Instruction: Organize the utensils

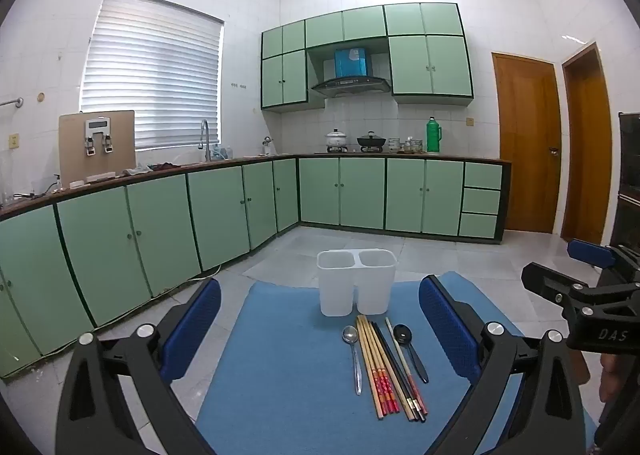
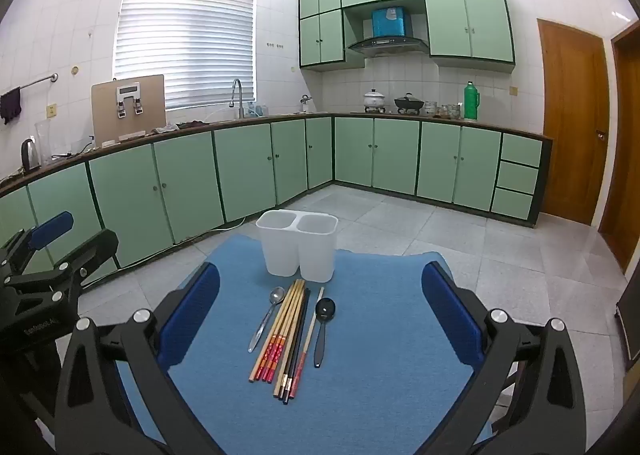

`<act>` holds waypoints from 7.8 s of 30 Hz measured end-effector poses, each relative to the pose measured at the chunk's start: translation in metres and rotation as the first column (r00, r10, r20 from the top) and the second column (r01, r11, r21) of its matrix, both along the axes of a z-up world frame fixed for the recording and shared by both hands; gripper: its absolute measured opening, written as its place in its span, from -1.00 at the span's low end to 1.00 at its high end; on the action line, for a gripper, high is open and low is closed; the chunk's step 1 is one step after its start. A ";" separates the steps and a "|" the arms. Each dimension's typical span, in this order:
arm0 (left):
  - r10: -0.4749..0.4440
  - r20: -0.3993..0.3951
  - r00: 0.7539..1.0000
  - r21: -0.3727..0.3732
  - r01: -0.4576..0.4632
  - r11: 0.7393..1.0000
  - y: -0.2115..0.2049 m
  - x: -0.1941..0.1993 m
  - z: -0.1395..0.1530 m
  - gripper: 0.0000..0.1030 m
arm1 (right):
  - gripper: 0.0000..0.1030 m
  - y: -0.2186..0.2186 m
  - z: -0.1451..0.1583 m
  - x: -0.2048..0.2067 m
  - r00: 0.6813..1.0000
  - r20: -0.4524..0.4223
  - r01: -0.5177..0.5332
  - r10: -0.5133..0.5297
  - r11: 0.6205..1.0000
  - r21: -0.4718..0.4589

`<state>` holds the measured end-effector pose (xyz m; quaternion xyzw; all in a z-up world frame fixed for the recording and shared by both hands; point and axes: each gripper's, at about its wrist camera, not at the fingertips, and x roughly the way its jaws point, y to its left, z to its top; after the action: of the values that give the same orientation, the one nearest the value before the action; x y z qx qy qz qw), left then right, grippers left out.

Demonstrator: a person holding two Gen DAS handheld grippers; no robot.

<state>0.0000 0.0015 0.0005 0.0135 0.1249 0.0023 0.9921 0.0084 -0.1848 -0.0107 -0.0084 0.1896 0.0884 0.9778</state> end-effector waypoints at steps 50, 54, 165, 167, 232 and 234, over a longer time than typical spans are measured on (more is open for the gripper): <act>0.009 0.001 1.000 0.007 -0.009 1.000 -0.004 0.000 -0.002 0.88 | 0.90 -0.002 -0.003 0.002 1.000 0.001 0.002 -0.002 1.000 -0.003; 0.008 -0.001 1.000 0.008 -0.008 1.000 -0.004 0.002 -0.002 0.88 | 0.90 -0.003 -0.003 0.002 1.000 0.000 0.002 -0.002 1.000 -0.003; 0.011 -0.638 0.770 0.077 0.050 0.996 -0.002 0.271 -0.209 0.79 | -0.33 -0.008 -0.185 0.247 0.834 -0.552 0.032 -0.008 0.999 0.033; 0.002 -0.640 0.768 0.067 0.054 0.996 -0.007 0.278 -0.209 0.79 | -0.33 -0.008 -0.187 0.250 0.829 -0.559 0.031 -0.013 0.999 0.023; -0.032 -0.638 0.769 -0.029 0.018 0.999 -0.020 0.176 -0.213 0.37 | -0.53 -0.001 -0.197 0.141 0.846 -0.533 0.010 -0.022 1.000 -0.024; -0.034 -0.634 0.773 -0.033 0.017 0.999 -0.021 0.176 -0.212 0.22 | -0.57 0.000 -0.199 0.141 0.854 -0.520 0.012 -0.028 0.999 -0.035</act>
<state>0.1758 -0.0196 -0.2120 0.0027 0.4518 -0.0175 0.8920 0.1498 -0.1846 -0.2095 0.0032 0.4483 0.0743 0.8908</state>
